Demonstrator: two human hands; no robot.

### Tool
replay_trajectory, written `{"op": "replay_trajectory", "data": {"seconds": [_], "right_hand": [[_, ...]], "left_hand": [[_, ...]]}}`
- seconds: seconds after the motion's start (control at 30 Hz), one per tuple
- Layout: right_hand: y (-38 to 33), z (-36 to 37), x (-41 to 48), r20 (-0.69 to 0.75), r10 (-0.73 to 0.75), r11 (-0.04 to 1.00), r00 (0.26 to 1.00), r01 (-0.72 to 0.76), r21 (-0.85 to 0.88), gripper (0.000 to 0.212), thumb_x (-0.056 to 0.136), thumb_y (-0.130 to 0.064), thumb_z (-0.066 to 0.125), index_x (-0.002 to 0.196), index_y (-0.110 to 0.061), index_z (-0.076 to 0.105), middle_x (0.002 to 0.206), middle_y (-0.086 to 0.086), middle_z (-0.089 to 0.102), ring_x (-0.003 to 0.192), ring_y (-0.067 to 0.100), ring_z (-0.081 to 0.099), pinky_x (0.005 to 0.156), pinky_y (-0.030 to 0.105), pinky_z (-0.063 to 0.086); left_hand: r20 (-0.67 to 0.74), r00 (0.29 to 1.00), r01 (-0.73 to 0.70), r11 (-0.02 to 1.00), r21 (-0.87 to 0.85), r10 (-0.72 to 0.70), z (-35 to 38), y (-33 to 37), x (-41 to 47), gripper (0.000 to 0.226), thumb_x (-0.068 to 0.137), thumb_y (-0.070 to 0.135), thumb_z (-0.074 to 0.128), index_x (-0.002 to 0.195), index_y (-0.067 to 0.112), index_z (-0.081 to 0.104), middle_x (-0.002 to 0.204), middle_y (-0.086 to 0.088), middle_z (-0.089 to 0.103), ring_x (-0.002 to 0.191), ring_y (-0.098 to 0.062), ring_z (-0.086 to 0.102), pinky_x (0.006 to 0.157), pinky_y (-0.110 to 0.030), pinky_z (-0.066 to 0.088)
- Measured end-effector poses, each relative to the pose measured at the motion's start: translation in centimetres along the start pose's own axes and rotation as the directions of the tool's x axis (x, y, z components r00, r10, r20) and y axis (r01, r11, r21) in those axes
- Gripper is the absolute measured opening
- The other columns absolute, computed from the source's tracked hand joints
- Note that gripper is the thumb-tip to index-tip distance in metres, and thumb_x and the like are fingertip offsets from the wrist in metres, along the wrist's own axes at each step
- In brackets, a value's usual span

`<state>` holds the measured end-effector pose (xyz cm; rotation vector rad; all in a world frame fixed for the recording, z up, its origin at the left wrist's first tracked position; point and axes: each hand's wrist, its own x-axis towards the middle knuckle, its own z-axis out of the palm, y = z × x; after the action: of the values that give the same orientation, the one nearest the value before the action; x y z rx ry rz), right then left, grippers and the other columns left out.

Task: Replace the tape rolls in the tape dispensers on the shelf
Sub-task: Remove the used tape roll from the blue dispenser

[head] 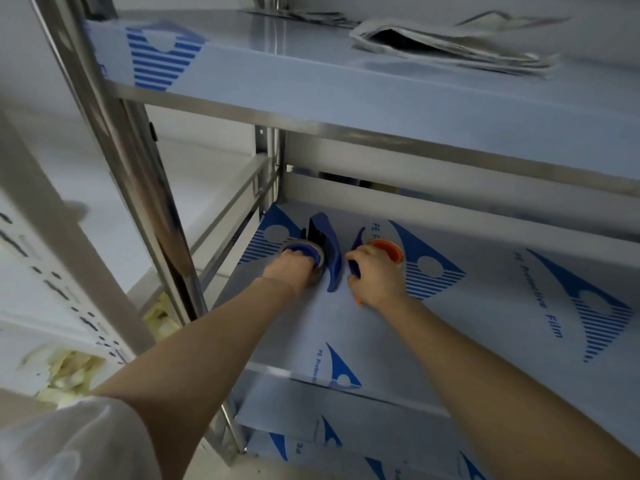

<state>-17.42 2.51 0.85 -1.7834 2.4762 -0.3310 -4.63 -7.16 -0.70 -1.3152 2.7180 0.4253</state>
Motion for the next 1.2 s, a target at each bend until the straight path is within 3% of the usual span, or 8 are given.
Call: {"op": "replay_trajectory", "data": {"seconds": [0.17, 0.47, 0.7, 0.77, 0.83, 0.93, 1.03, 1.2], "right_hand": [[-0.4, -0.2, -1.9, -0.080, -0.157, 0.986, 0.984, 0.161, 0.039, 0.039, 0.079, -0.012, 0.060, 0.118, -0.014, 0.058, 0.124, 0.005, 0.058, 0.117, 0.026, 0.050, 0.099, 0.036, 0.042], [-0.1, -0.3, -9.1, 0.186, -0.424, 0.903, 0.887, 0.429, 0.013, 0.049, 0.083, -0.021, 0.056, 0.131, -0.019, 0.052, 0.147, 0.000, 0.039, 0.140, 0.020, 0.024, 0.115, 0.033, 0.015], [-0.4, 0.0, -14.1, 0.054, -0.531, 0.845, 0.846, 0.533, -0.037, 0.040, 0.073, -0.039, 0.051, 0.090, -0.010, 0.073, 0.100, 0.010, 0.066, 0.111, 0.031, 0.050, 0.112, 0.039, 0.022], [-0.6, 0.0, -14.3, 0.075, -0.513, 0.846, 0.855, 0.518, -0.125, 0.037, 0.079, -0.039, 0.056, 0.102, -0.014, 0.069, 0.108, 0.007, 0.063, 0.118, 0.028, 0.045, 0.117, 0.039, 0.010], [-0.8, 0.0, -14.1, 0.064, -0.510, 0.845, 0.858, 0.513, -0.149, 0.039, 0.082, -0.038, 0.058, 0.114, -0.016, 0.061, 0.117, 0.005, 0.060, 0.123, 0.025, 0.043, 0.117, 0.037, 0.006], [-2.0, 0.1, -14.0, 0.080, -0.512, 0.843, 0.855, 0.518, -0.145, 0.050, 0.079, -0.041, 0.065, 0.121, -0.018, 0.051, 0.124, 0.002, 0.055, 0.120, 0.022, 0.045, 0.111, 0.033, 0.019], [-3.5, 0.5, -13.9, 0.117, -0.492, 0.842, 0.862, 0.506, -0.188, 0.061, 0.072, -0.046, 0.071, 0.120, -0.017, 0.049, 0.122, 0.002, 0.054, 0.115, 0.022, 0.047, 0.102, 0.032, 0.028], [-5.4, 1.3, -13.4, 0.213, -0.444, 0.834, 0.870, 0.488, -0.256, 0.053, 0.072, -0.038, 0.074, 0.113, -0.013, 0.051, 0.121, 0.004, 0.053, 0.112, 0.024, 0.046, 0.095, 0.034, 0.035]], "left_hand": [[-0.083, 0.996, -0.023, 0.999, -0.043, 0.019, 1.5, 0.3, -3.7, 0.034, 0.095, 0.018, 0.045, 0.127, 0.010, 0.053, 0.132, -0.013, 0.053, 0.120, -0.029, 0.050, 0.098, -0.035, 0.041], [-0.068, 0.996, 0.047, 0.995, -0.088, -0.053, 4.5, 2.9, -12.4, 0.037, 0.095, 0.041, 0.045, 0.120, 0.017, 0.060, 0.121, -0.009, 0.060, 0.112, -0.030, 0.054, 0.088, -0.034, 0.043], [-0.183, 0.982, 0.002, 0.979, -0.202, -0.040, 6.0, 4.5, -19.3, 0.031, 0.092, 0.037, 0.053, 0.108, 0.016, 0.068, 0.109, -0.007, 0.068, 0.101, -0.028, 0.059, 0.085, -0.033, 0.045], [-0.243, 0.970, -0.033, 0.973, -0.231, -0.025, 6.3, 4.2, -19.7, 0.038, 0.088, 0.032, 0.060, 0.123, 0.016, 0.061, 0.123, -0.007, 0.063, 0.115, -0.028, 0.054, 0.097, -0.032, 0.041], [-0.332, 0.941, -0.032, 0.957, -0.288, -0.068, 6.6, 4.1, -19.8, 0.071, 0.080, 0.030, 0.069, 0.141, 0.011, 0.039, 0.142, -0.011, 0.045, 0.132, -0.030, 0.038, 0.109, -0.032, 0.027], [-0.258, 0.928, 0.137, 0.890, -0.435, -0.268, 6.9, 4.0, -20.0, 0.117, 0.068, 0.029, 0.081, 0.149, 0.004, 0.001, 0.155, -0.015, 0.015, 0.144, -0.030, 0.013, 0.115, -0.033, 0.015], [-0.129, 0.947, 0.165, 0.790, -0.591, -0.294, 7.5, 3.0, -19.6, 0.128, 0.065, 0.018, 0.084, 0.147, 0.002, -0.014, 0.152, -0.017, 0.023, 0.142, -0.028, 0.022, 0.112, -0.032, 0.024], [-0.123, 0.966, 0.078, 0.710, -0.700, -0.227, 7.9, 1.7, -18.8, 0.127, 0.066, 0.012, 0.082, 0.147, 0.006, -0.015, 0.139, -0.009, 0.045, 0.127, -0.024, 0.046, 0.105, -0.036, 0.040]]}}
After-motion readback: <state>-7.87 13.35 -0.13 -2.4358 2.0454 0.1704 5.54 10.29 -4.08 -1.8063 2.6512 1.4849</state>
